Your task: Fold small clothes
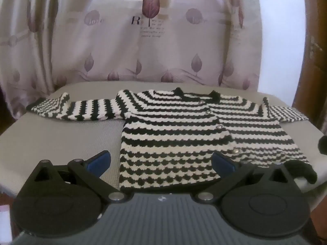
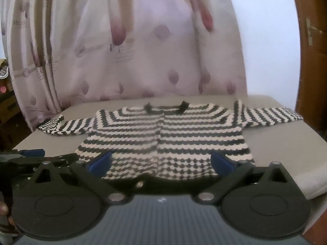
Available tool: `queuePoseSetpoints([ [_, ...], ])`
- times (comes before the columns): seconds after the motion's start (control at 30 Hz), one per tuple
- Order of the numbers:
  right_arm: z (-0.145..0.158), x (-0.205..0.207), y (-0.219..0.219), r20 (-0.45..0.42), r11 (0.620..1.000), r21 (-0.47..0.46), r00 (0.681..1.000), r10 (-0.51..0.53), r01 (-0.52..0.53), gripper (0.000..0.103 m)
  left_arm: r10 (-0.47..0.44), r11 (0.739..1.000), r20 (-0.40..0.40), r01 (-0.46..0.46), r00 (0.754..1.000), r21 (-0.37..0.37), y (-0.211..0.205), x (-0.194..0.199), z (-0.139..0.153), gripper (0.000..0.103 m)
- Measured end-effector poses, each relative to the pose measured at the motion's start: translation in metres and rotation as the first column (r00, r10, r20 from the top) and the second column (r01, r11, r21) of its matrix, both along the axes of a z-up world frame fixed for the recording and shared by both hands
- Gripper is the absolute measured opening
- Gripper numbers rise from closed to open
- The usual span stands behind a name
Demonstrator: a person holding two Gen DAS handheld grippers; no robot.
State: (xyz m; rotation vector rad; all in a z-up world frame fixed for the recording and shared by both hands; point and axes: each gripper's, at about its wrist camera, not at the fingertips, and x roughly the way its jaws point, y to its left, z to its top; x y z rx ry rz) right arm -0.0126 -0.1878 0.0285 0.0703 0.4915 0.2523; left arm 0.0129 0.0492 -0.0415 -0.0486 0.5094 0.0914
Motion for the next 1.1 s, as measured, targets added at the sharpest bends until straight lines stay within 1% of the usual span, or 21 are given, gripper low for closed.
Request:
queuePoseSetpoints([
  [0.17,-0.003,0.007,0.003,-0.007,1.000,0.012,1.000,0.018,-0.018,0.103,0.015,1.000,-0.025,-0.015,1.000,-0.003,0.015,0.018,-0.006,0.103],
  [0.3,-0.007,0.017,0.007,-0.030,1.000,0.008,0.999,0.020,-0.020,0.103,0.052,0.999,-0.041,-0.053,0.998,-0.005,0.030,0.029,-0.011,0.103],
  [0.33,-0.008,0.027,0.011,-0.045,1.000,0.009,0.999,0.020,-0.020,0.103,0.062,0.998,-0.046,-0.062,0.997,-0.003,0.034,0.033,-0.012,0.103],
  [0.57,-0.015,0.034,0.021,-0.073,0.999,-0.006,0.996,0.042,-0.043,0.103,0.114,0.994,-0.065,-0.113,0.991,0.013,0.057,0.050,-0.018,0.103],
  [0.7,-0.020,0.041,0.023,-0.117,0.999,-0.013,0.992,0.051,-0.053,0.103,0.135,0.991,-0.071,-0.134,0.988,0.018,0.067,0.058,-0.021,0.103],
  [0.8,-0.025,0.045,0.026,-0.105,0.998,-0.019,0.993,0.062,-0.065,0.103,0.151,0.989,-0.075,-0.150,0.986,0.015,0.075,0.063,-0.024,0.103],
  [0.87,-0.027,0.049,0.029,-0.115,0.998,-0.016,0.991,0.065,-0.067,0.103,0.161,0.987,-0.080,-0.160,0.984,0.018,0.080,0.067,-0.025,0.103],
  [1.1,-0.032,0.058,0.038,-0.130,0.995,-0.054,0.989,0.077,-0.084,0.103,0.191,0.982,-0.090,-0.189,0.977,0.028,0.093,0.079,-0.030,0.103],
])
